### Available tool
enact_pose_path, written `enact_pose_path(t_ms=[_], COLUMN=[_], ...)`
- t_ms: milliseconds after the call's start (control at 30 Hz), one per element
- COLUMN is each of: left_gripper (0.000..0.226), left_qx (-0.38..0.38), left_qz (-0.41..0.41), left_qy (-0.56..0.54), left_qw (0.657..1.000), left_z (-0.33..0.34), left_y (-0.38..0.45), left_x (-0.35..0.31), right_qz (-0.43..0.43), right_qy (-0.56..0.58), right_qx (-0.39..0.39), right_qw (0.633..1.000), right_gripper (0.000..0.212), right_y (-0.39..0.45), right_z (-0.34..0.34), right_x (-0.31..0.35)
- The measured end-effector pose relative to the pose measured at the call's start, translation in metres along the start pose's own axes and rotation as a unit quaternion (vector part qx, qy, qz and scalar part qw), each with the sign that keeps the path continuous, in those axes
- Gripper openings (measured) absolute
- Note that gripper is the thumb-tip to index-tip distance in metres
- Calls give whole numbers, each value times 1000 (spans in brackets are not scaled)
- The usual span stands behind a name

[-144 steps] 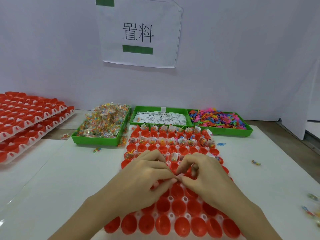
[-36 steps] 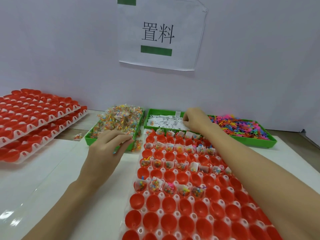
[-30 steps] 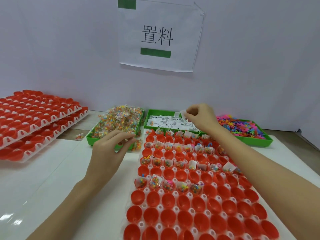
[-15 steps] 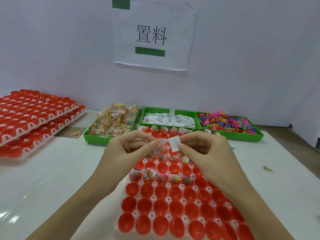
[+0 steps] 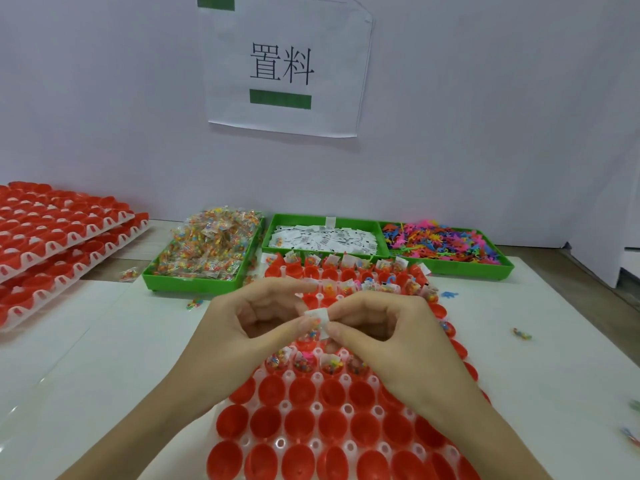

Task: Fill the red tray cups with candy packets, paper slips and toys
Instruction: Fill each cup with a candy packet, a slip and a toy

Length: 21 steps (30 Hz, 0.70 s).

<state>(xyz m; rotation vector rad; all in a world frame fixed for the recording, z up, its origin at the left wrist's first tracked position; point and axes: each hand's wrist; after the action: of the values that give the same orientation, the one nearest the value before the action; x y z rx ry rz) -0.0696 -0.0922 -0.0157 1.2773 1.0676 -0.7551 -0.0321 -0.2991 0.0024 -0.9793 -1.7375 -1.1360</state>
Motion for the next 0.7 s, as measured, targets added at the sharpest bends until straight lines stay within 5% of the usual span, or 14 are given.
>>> enact_pose_path(t_ms=[267,567,700], left_gripper=[16,14,16], left_qx=[-16,-19,-37], left_qz=[6,8,3], left_qy=[35,41,41], left_qw=[999,999,998], left_z=[-4,-11,-10], left_y=[2,6,7], left_x=[2,7,10], right_qz=[-3,-15,18], right_qy=[-43,-164,-278], right_qx=[49,-144,-151], right_qw=[998,976,948], right_gripper=[7,21,19], right_y=[5,48,109], right_z=[-20,-73,-97], right_x=[5,-19,-38])
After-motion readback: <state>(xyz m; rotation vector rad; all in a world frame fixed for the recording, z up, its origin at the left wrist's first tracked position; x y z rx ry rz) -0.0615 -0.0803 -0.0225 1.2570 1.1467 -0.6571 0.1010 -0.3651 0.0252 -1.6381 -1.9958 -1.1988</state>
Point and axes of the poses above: each hand's wrist, its own y-axis towards the middle knuckle, its own z-axis out of the palm, x = y × z, and after that the axes turned 9 degrees about -x, right-handed
